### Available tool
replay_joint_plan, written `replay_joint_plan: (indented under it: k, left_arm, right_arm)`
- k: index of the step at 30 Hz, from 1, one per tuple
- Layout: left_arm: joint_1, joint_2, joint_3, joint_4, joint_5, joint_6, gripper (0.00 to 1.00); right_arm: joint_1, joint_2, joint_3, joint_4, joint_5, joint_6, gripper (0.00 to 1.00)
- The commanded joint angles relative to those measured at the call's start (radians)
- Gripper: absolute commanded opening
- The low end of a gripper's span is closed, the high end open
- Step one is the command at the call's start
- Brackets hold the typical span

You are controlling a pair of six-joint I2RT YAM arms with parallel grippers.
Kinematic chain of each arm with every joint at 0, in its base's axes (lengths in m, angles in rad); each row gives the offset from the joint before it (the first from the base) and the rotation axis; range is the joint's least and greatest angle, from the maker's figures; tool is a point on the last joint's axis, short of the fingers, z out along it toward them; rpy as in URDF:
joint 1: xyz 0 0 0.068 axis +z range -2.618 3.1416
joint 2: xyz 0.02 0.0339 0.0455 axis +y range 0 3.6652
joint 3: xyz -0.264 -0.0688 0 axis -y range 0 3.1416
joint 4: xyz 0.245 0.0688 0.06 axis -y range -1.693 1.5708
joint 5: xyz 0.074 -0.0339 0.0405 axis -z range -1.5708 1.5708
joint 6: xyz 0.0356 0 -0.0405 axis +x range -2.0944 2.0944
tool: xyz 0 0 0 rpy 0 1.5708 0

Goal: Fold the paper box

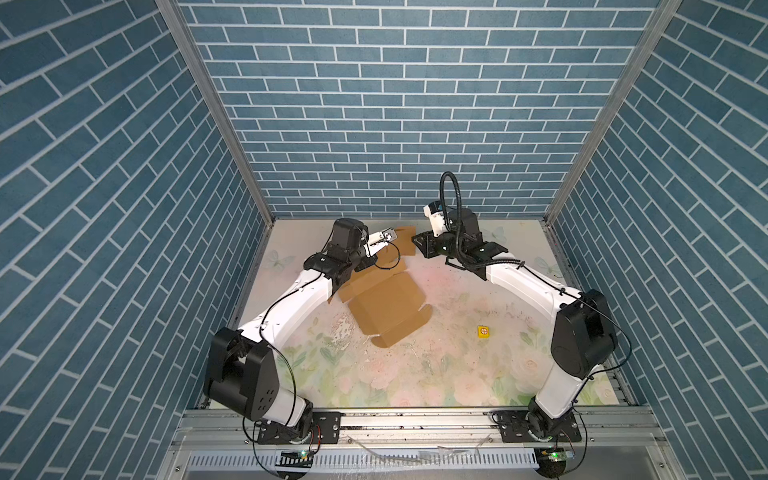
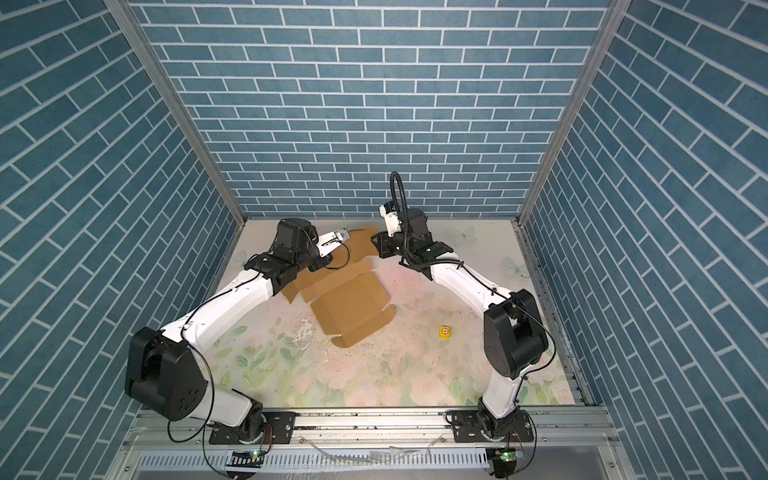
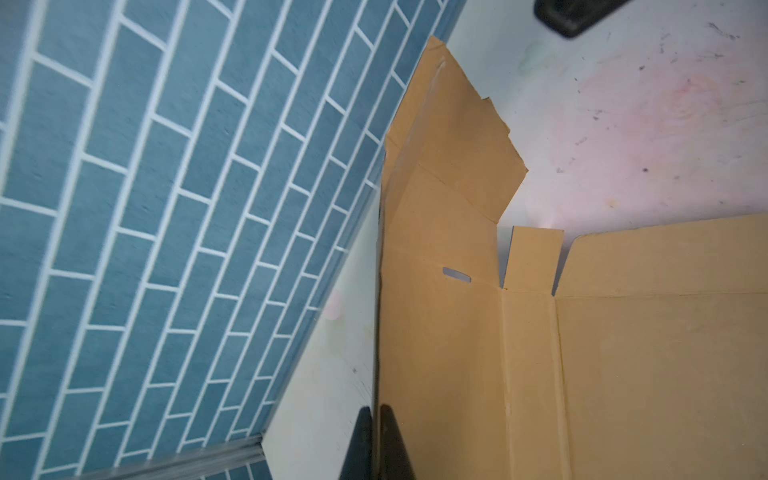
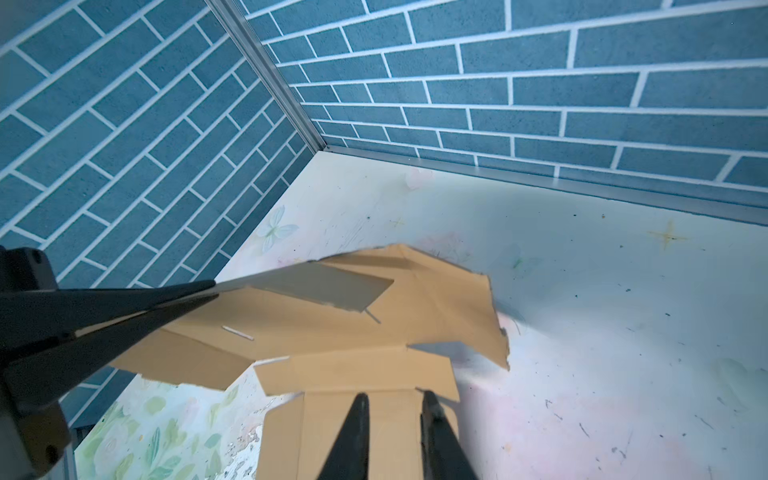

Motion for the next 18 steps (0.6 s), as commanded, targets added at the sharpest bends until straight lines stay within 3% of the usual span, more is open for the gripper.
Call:
replay_joint_plan:
  k: [1,8,18]
  left_arm:
    - [-0.004,-0.033,-0.092,0.206,0.03,0.148,0.0]
    - [-0.001,-0.042,-0.279,0.447,0.066,0.319,0.0]
    - [0.003,-0.045,-0.35,0.453,0.057,0.354,0.0]
  right_arm:
    - [0.002,-0.01,0.027,-0.065,0.032,0.01,0.24]
    - [-0.001,0.02,0.054,-0.089,0.035,0.033,0.24]
    - [-0.036,0.029,-0.019,-0.096,0.04,0.037,0.24]
